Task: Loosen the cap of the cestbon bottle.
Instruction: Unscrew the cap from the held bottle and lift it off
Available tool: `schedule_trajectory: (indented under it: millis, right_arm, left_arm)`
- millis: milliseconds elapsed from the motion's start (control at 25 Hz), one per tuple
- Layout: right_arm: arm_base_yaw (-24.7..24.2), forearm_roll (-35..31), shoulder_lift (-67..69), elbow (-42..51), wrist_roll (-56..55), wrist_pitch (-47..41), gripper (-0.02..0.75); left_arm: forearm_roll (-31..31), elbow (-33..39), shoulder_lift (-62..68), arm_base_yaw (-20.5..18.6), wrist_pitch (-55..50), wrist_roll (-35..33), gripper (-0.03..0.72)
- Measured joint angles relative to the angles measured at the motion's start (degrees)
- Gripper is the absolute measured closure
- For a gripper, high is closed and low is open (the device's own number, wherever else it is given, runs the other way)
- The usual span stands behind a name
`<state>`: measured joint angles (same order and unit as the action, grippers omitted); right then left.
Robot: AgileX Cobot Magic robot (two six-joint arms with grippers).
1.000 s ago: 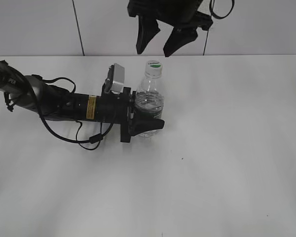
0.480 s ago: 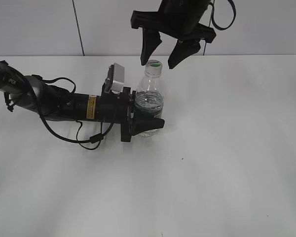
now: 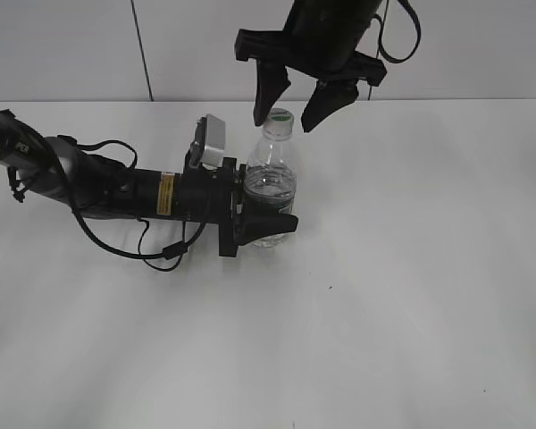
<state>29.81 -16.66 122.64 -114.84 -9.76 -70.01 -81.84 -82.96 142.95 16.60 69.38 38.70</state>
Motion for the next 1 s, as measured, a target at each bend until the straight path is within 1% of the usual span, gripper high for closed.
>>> schedule_trajectory:
  millis: [80,280,600,680,760,1000]
  right_arm:
    - [0.0,-0.1,0.0,0.0,-0.1,0.0,0.295]
    - [0.0,-0.5,0.0,0.0,0.0,0.0,0.435]
    - [0.0,-0.5,0.0,0.0,0.0,0.0,0.437]
    - [0.0,-0.7,0.0,0.0,1.7,0.0,0.437]
    - [0.0,-1.0,0.0,0.0,5.2,0.0,0.437]
    - [0.0,-1.7,0.0,0.0,20.9,0.0,0.437]
  left_arm:
    - [0.0,0.0,0.0,0.0,0.0,0.0,0.284]
    - [0.1,0.0,0.0,0.0,-0.1,0.0,0.284]
    - [0.1,0.0,0.0,0.0,-0.1,0.1,0.284]
    - [0.1,0.0,0.0,0.0,-0.1,0.1,0.284]
    - [0.0,0.0,0.0,0.0,-0.1,0.1,0.284]
    - [-0.7,0.0,0.0,0.0,0.0,0.1,0.284]
